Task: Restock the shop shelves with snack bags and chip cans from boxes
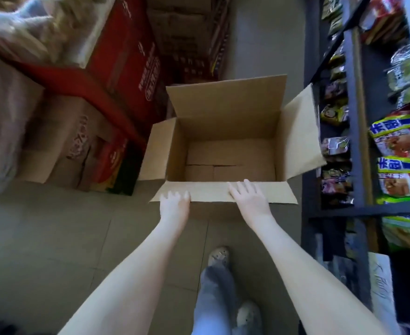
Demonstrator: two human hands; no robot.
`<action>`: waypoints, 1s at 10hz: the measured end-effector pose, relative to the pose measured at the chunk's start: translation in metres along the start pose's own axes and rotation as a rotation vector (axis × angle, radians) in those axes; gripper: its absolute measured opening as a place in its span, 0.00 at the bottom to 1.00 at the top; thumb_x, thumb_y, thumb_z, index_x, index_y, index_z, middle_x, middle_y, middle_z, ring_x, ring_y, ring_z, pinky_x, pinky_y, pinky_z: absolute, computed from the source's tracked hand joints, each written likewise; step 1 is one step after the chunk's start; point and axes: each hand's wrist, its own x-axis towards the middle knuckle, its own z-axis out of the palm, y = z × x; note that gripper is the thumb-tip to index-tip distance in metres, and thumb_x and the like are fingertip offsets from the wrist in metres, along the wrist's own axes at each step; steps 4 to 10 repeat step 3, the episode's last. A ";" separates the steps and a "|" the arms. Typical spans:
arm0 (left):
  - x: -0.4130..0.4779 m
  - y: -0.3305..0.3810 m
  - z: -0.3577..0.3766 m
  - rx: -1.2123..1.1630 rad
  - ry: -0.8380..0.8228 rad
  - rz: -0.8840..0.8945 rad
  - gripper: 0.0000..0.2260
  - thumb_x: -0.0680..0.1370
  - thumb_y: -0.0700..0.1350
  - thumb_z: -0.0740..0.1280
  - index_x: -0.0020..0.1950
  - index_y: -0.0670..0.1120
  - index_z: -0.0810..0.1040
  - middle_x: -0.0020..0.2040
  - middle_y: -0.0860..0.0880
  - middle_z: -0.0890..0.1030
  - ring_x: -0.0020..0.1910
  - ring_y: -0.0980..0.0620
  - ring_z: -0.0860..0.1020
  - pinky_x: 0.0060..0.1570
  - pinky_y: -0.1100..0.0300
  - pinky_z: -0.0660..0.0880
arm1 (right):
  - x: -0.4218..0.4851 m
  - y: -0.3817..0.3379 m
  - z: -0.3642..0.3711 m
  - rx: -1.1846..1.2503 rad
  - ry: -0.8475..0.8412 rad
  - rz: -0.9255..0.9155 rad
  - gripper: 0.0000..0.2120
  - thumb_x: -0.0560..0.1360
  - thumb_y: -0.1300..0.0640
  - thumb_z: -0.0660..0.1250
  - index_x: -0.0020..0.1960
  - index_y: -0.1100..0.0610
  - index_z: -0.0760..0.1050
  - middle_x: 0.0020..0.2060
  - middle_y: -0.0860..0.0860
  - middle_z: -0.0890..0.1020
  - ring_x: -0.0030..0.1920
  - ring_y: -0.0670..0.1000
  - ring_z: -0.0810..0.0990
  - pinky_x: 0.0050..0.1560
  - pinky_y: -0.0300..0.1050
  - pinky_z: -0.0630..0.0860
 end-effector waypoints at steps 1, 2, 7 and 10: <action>0.005 -0.002 0.016 -0.008 -0.009 -0.008 0.27 0.78 0.36 0.61 0.76 0.43 0.59 0.64 0.42 0.74 0.64 0.43 0.73 0.66 0.50 0.66 | 0.002 -0.009 0.010 -0.068 -0.006 0.029 0.41 0.75 0.64 0.68 0.79 0.56 0.48 0.76 0.59 0.61 0.76 0.58 0.57 0.75 0.58 0.53; -0.013 0.007 0.010 -0.093 0.009 0.018 0.27 0.78 0.35 0.61 0.77 0.42 0.58 0.66 0.41 0.73 0.64 0.42 0.72 0.66 0.51 0.66 | -0.023 -0.017 0.013 -0.081 0.022 0.004 0.46 0.60 0.65 0.79 0.75 0.61 0.63 0.69 0.61 0.72 0.71 0.60 0.69 0.69 0.62 0.65; -0.050 0.022 0.000 -0.203 0.001 0.072 0.23 0.77 0.35 0.61 0.73 0.42 0.63 0.63 0.42 0.73 0.61 0.43 0.74 0.57 0.54 0.71 | -0.065 -0.036 0.014 -0.041 0.071 -0.003 0.48 0.51 0.73 0.78 0.70 0.62 0.70 0.64 0.61 0.77 0.66 0.60 0.74 0.65 0.60 0.69; -0.050 0.022 0.000 -0.203 0.001 0.072 0.23 0.77 0.35 0.61 0.73 0.42 0.63 0.63 0.42 0.73 0.61 0.43 0.74 0.57 0.54 0.71 | -0.065 -0.036 0.014 -0.041 0.071 -0.003 0.48 0.51 0.73 0.78 0.70 0.62 0.70 0.64 0.61 0.77 0.66 0.60 0.74 0.65 0.60 0.69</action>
